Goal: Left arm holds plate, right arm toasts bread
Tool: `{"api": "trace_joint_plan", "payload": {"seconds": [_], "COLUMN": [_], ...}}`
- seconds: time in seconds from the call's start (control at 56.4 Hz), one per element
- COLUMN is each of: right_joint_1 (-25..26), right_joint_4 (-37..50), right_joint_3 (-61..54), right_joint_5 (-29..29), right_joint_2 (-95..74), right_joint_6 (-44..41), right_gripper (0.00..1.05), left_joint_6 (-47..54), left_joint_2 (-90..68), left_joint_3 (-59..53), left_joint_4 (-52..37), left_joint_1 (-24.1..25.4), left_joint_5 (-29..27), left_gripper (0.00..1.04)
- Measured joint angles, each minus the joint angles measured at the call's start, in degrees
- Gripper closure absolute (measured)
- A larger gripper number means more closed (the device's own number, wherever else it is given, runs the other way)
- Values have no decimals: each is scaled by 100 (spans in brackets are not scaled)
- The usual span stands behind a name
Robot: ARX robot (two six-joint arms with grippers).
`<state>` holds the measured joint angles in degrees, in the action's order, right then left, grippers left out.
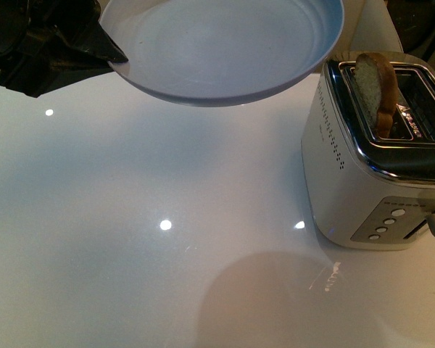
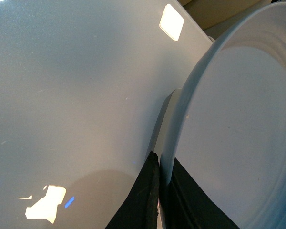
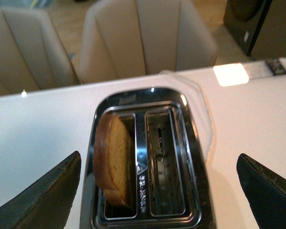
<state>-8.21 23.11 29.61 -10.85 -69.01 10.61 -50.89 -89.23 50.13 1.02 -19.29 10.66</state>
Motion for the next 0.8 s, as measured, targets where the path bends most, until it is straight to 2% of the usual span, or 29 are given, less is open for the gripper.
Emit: {"api": "trace_joint_plan", "payload": {"seconds": [0.301, 0.408, 0.461, 0.585, 0.674, 0.709, 0.762, 0.798], "right_joint_1": [13, 109, 181, 308, 393, 577, 737, 791], "right_joint_4": [129, 1998, 2420, 2463, 2385, 2317, 2227, 2159], "right_joint_3": [-68, -774, -1099, -1519, -1847, -1971, -2105, -2179], "right_joint_5": [72, 431, 485, 588, 671, 988, 1045, 1047], "right_joint_2": [31, 33, 210, 640, 1025, 1213, 1449, 1591], "right_joint_6": [-17, -632, -800, -925, -988, -1008, -1023, -1032], "right_gripper": [10, 29, 41, 62, 83, 92, 103, 103], "left_joint_6": [-2, -2, -2, -2, -2, -2, -2, -2], "left_joint_2": [0, 7, 7, 9, 9, 9, 9, 9], "left_joint_3": [0, 0, 0, 0, 0, 0, 0, 0], "left_joint_4": [0, 0, 0, 0, 0, 0, 0, 0], "left_joint_1": [2, 0, 0, 0, 0, 0, 0, 0], "left_joint_5": [-2, 4, 2, 4, 2, 2, 7, 2], "left_gripper": [102, 102, 102, 102, 102, 102, 102, 102]}}
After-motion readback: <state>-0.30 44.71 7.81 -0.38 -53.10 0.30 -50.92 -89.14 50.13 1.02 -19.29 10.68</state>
